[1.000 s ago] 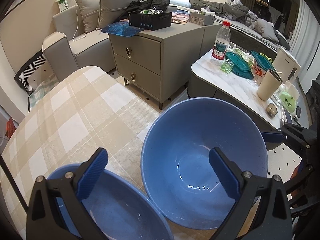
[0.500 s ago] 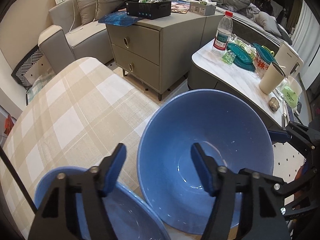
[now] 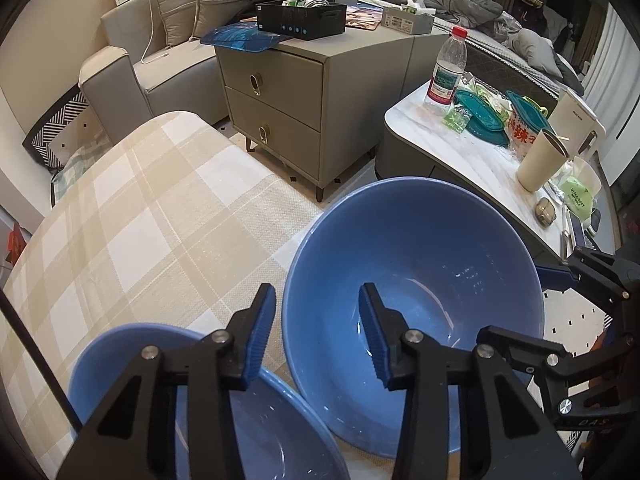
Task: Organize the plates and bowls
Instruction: 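Close the left gripper on the blue bowl rim while the right gripper closes on it, then lift the gripped blue bowl with both grippers and carry it over the other blue bowl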
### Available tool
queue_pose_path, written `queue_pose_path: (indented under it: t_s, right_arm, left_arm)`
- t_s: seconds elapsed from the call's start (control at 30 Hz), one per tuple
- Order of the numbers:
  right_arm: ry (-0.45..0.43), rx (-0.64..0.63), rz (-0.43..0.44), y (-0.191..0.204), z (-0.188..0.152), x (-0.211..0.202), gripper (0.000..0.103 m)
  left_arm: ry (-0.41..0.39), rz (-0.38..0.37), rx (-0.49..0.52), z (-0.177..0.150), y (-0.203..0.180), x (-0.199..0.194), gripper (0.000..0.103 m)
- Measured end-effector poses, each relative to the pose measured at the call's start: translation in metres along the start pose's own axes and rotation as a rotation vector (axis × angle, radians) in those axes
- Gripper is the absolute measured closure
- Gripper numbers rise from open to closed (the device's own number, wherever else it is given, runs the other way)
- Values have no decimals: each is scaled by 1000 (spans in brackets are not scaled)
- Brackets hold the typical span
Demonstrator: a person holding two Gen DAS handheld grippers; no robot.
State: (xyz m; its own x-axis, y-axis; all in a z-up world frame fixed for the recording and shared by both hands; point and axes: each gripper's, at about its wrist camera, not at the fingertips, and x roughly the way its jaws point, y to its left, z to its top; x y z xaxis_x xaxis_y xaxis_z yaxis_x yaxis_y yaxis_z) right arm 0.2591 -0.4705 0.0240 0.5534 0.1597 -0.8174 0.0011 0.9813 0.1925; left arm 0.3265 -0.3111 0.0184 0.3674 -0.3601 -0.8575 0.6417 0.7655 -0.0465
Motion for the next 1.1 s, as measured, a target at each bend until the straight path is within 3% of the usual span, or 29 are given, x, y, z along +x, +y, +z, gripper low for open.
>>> queue_pose_path:
  t_s: [0.73,1.1]
  right_arm:
    - [-9,9,-55,-7,-1,-10,63]
    - [-8,14,-73,-11,-2,-10,70]
  left_arm:
    - [-11,-13,-16,-4,3,-5,76]
    - [-23,-14,-19,-4,3,-10,76]
